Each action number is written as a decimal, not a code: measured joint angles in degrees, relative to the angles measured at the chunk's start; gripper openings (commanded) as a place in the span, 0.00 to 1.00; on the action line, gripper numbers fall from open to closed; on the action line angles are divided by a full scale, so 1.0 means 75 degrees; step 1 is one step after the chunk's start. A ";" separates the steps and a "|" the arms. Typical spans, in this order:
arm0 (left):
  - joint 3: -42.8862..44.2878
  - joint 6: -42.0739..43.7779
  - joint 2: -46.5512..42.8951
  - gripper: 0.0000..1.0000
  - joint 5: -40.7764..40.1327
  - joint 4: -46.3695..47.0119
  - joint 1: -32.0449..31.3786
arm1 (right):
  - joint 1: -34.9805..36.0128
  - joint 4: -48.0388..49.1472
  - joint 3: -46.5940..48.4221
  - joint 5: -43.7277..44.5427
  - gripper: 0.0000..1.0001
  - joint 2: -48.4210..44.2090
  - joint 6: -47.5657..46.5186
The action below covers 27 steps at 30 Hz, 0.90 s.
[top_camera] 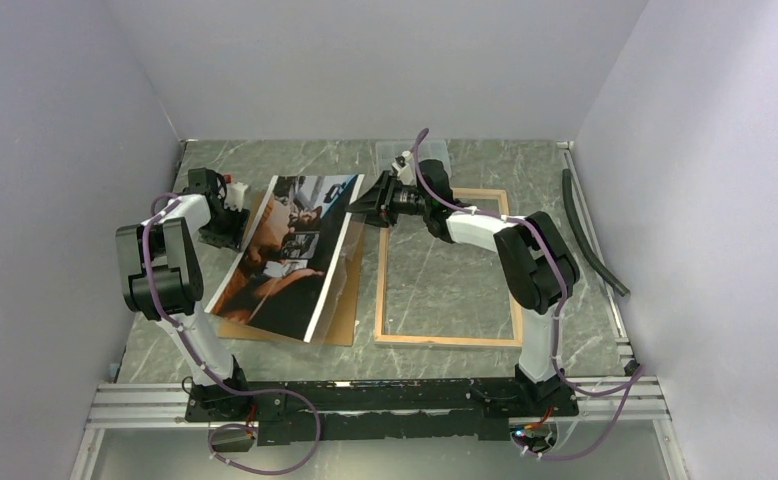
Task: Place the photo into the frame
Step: Pick up the photo frame item at the center of the board.
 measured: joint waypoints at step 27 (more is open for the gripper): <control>-0.0099 0.0189 -0.0070 0.55 0.0032 0.0096 0.0000 | -0.0836 -0.4782 0.1035 0.0644 0.00 -0.1906 -0.2713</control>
